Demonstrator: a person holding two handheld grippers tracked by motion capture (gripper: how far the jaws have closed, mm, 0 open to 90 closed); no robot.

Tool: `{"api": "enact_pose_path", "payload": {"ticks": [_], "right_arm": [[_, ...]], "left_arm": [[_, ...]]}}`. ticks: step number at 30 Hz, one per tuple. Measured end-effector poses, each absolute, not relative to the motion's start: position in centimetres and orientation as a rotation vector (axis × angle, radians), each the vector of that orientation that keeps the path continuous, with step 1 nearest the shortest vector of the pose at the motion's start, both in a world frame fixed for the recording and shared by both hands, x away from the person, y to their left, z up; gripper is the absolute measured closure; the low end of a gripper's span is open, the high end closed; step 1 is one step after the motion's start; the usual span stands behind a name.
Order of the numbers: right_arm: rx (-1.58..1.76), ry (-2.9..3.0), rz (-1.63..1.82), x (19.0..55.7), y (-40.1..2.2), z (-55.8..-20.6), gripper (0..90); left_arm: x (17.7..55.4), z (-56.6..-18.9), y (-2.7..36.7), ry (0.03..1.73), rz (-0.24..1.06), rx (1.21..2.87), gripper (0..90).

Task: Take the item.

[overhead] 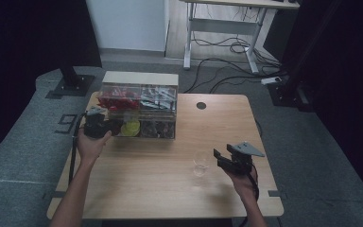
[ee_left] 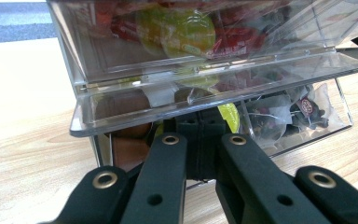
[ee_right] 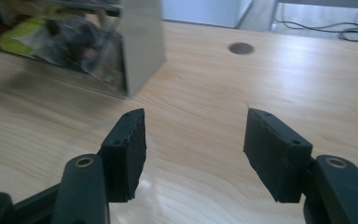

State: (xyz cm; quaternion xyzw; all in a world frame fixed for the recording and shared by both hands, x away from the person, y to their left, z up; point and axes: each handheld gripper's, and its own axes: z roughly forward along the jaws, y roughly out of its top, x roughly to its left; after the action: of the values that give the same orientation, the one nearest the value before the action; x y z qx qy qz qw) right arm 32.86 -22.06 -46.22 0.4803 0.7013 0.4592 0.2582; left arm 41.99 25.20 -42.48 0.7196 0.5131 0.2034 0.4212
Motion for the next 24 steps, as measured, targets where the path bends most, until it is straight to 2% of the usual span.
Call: {"api": "enact_pose_path", "payload": {"ticks": [8,24], "right_arm": [[1.24,1.955,1.296,33.7,-19.0,-44.8,40.1],[1.21,1.984,1.357,34.6,-16.0,-44.0,41.8]], "left_arm": [[42.2,-42.5,24.7,1.283,0.499,1.81,90.0],[42.5,-42.7,24.7,1.293,0.492,1.813,90.0]]}}
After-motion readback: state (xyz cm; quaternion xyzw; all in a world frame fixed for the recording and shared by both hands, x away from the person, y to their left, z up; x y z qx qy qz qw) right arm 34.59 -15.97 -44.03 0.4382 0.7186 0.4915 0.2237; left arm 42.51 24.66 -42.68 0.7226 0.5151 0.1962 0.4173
